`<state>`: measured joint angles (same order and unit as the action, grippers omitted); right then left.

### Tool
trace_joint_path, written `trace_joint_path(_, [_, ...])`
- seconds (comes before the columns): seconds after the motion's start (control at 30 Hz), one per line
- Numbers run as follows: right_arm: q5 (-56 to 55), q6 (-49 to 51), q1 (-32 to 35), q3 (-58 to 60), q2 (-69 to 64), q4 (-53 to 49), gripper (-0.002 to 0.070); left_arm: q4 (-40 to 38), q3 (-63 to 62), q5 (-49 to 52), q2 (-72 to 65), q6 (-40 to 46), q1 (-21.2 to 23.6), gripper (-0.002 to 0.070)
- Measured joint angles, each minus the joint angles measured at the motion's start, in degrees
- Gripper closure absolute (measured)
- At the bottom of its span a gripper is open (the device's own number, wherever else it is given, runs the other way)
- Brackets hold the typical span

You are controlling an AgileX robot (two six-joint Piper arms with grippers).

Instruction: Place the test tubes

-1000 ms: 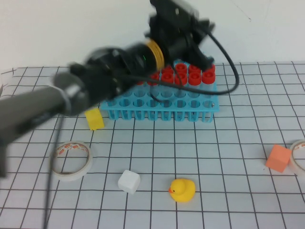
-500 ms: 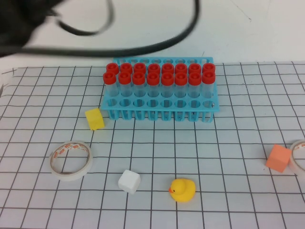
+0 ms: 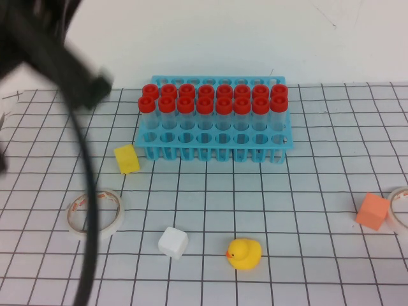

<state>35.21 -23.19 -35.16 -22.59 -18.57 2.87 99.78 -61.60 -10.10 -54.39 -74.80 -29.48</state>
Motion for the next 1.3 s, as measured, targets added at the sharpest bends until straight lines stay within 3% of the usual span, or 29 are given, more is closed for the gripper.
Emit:
trace_joint_path(0.57, [1.01,0.00,0.00,3.54,0.00,0.00,0.0675,0.40,20.61,-4.37,8.97,-0.05,0.00,0.0676])
trace_joint_path(0.9, [1.05,0.00,0.00,3.54,0.00,0.00,0.0675,-0.32,27.11,15.64,20.05,-0.43,0.00,0.0676])
trace_joint_path(1.07, [1.14,0.00,0.00,3.54,0.00,0.00,0.0675,-0.77,31.25,15.99,28.65,-0.79,5.50,0.0676])
trace_joint_path(1.3, [1.14,0.00,0.00,3.54,0.00,0.00,0.0675,-0.77,37.58,8.94,34.73,-7.94,18.40,0.0676])
